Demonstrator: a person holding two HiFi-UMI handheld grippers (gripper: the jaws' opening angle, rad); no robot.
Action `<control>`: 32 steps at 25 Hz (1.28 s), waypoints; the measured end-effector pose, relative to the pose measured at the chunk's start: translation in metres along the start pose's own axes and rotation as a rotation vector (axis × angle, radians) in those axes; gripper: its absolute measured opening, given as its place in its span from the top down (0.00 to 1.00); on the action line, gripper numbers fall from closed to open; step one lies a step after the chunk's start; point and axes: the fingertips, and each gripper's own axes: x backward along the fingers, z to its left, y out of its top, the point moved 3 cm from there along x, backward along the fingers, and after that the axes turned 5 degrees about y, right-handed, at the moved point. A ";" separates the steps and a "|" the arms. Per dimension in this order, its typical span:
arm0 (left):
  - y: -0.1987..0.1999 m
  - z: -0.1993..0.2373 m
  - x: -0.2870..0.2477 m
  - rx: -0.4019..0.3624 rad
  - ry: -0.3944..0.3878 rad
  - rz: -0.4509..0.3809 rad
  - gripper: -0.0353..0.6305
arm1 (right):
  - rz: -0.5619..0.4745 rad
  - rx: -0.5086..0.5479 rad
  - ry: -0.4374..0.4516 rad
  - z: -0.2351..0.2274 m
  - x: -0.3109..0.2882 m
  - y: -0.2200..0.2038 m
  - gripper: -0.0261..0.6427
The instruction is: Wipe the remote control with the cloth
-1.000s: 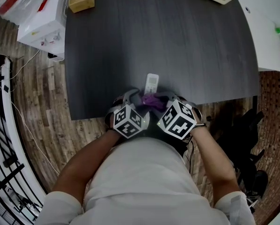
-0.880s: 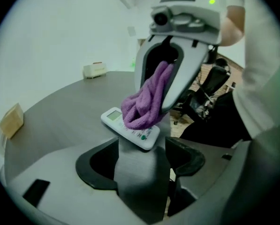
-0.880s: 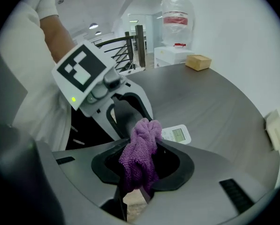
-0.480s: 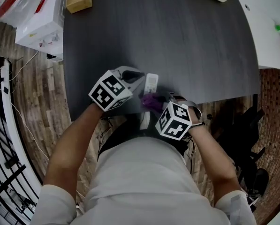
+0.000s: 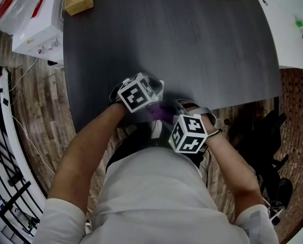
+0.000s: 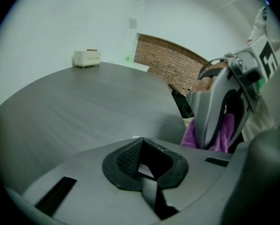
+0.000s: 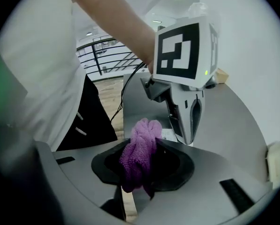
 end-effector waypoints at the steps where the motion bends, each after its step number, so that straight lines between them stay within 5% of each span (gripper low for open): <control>1: 0.000 0.000 0.000 0.020 0.009 -0.010 0.94 | -0.006 -0.009 -0.006 -0.001 0.002 0.003 0.78; 7: -0.003 0.000 0.004 0.106 0.040 -0.040 0.94 | 0.002 -0.003 -0.034 0.007 -0.015 0.035 0.78; 20: -0.002 0.000 0.001 0.130 0.017 -0.034 0.94 | 0.012 -0.236 -0.099 0.004 0.002 -0.015 0.78; 32: 0.007 -0.014 -0.010 0.173 -0.044 -0.081 0.94 | -0.033 -0.272 -0.079 0.001 -0.007 -0.001 0.78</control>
